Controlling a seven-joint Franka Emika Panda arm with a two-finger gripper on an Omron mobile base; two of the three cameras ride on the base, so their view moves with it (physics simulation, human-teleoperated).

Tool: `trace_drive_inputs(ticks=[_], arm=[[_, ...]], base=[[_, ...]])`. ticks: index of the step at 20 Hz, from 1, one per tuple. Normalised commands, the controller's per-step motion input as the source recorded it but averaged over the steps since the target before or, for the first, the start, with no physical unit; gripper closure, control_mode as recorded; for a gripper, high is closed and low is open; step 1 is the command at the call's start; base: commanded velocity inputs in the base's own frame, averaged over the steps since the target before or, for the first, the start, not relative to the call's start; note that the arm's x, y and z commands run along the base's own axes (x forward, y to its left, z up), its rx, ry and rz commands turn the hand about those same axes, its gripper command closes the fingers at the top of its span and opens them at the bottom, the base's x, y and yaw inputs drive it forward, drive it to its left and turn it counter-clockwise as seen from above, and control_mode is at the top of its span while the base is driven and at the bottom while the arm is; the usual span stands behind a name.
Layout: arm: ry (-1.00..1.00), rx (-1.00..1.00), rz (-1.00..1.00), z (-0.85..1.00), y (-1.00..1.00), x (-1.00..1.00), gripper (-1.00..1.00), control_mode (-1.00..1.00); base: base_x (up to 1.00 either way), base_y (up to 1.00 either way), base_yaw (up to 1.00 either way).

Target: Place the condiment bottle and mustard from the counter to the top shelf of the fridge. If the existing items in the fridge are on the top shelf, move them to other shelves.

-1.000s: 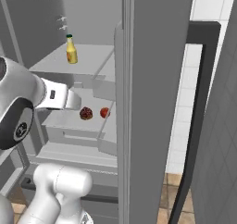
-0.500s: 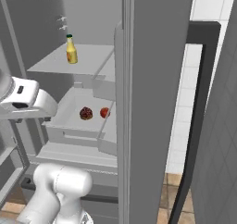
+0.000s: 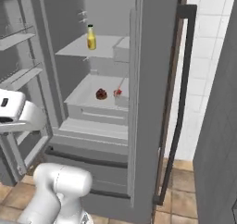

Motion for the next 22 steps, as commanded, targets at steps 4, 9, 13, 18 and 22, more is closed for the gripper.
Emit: trace_drive_inputs(ticks=[4, 9, 13, 18, 22], arm=[[0.0, 0.0, 0.0, 0.0, 0.0, 0.0, -1.0, 1.0], [0.0, 0.0, 0.0, 0.0, 0.0, 0.0, -1.0, 1.0], [0.0, 0.0, 0.0, 0.0, 0.0, 0.0, -1.0, 1.0], [0.0, 0.0, 0.0, 0.0, 0.0, 0.0, -1.0, 1.0], [0.0, 0.0, 0.0, 0.0, 0.0, 0.0, -1.0, 1.0]], base=[[-1.0, -0.28, 0.15], [-1.0, 0.23, 0.12], [-0.74, 1.0, 0.22], [-0.13, 1.0, 0.35], [0.34, 1.0, 0.4]])
